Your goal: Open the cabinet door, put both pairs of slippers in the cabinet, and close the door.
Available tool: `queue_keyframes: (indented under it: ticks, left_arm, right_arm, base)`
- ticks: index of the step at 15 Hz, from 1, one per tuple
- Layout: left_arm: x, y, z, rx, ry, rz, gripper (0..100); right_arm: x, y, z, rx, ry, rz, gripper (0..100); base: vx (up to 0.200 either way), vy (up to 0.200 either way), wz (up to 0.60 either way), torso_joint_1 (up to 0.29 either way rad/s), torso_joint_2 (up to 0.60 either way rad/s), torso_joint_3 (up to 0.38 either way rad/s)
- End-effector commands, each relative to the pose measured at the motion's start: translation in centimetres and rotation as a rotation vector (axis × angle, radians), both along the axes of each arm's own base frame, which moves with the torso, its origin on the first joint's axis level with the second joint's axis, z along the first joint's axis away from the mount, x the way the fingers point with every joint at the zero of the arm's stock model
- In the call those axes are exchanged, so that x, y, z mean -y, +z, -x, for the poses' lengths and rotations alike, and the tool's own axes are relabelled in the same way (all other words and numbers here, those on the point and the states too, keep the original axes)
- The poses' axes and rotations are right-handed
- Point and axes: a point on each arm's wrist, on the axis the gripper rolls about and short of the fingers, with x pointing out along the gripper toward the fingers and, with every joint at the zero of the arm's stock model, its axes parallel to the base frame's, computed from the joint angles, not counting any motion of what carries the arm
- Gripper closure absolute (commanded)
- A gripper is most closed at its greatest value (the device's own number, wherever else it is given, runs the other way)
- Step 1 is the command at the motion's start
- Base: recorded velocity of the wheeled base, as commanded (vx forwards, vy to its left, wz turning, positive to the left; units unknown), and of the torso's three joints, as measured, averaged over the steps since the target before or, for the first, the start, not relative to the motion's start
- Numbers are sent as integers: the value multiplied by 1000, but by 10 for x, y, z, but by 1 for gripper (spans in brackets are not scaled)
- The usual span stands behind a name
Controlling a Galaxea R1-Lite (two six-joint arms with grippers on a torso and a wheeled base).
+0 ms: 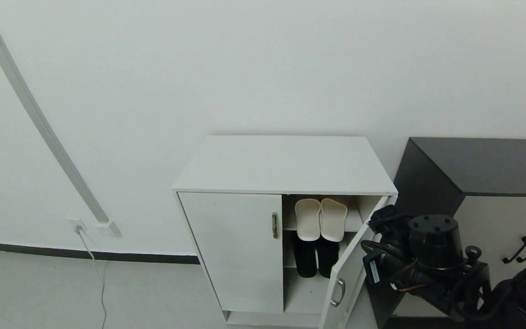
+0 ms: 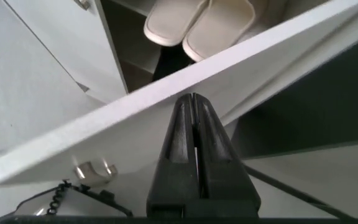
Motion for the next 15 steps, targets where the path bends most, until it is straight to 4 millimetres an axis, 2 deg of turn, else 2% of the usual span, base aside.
queue_keyframes:
  ticks: [1,15]
  left_arm:
    - [0,0,0,-1,1,2,100]
    - [0,0,0,-1,1,4,100]
  right_arm:
    - [-7,-12,-10,-20,0,14,100]
    - [-42,-29,-63,22,-13,-46,100]
  base:
    - [0,0,0,0,0,0]
    - [0,0,0,0,0,0]
